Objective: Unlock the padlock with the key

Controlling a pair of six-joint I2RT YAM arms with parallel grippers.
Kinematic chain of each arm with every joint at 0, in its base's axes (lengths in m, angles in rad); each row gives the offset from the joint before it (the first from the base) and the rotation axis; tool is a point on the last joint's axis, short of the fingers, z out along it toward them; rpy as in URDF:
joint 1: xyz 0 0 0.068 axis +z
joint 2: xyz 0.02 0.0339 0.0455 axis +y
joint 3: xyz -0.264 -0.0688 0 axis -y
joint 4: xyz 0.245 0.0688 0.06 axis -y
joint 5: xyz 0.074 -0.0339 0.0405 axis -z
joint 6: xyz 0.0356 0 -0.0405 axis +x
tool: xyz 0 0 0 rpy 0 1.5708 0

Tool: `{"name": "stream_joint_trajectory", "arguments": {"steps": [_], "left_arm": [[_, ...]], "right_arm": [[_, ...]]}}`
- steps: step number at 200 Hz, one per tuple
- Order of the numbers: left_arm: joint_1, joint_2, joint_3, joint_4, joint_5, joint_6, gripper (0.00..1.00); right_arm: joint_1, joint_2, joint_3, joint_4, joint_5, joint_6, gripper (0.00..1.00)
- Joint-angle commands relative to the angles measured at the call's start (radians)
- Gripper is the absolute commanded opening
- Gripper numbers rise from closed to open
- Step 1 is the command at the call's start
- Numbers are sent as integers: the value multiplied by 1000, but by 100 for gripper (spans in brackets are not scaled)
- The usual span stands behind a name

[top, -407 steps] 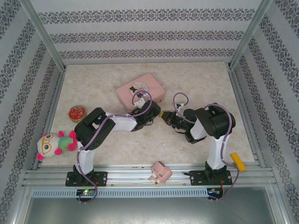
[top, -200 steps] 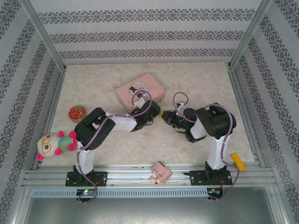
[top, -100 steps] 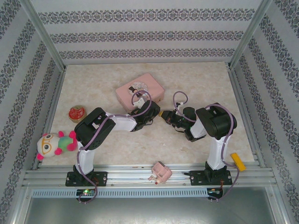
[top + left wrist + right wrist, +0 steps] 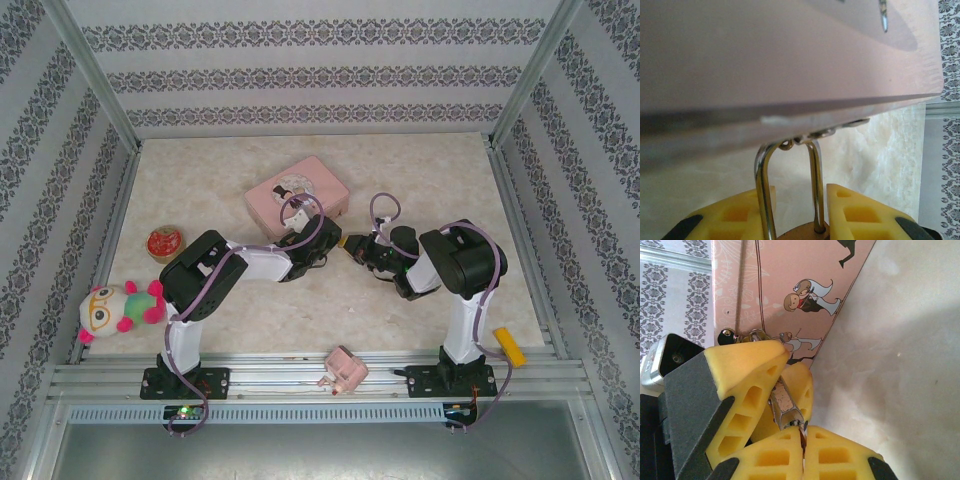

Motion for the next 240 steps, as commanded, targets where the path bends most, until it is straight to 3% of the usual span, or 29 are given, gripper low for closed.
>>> {"name": "stream_joint_trajectory", "arguments": {"steps": [1,97,180,207,240], "left_arm": [[-51,27,-29,44,237,-139,0],[-53,-53,-46,-80,418,-29,0],[-61,-40,-28,-90,460,-9,0],[-61,-42,-28,-94,477,-3,0],[-61,-54,-42,-94,466,-4,0]], "right_arm": [[9,-29,57,44,7,9,3],[47,-91,-100,39,61,-9,4],[92,-45,-54,104,137,11,4],[81,-42,-39,90,134,20,13],[70,-38,-53,92,117,18,16]]}}
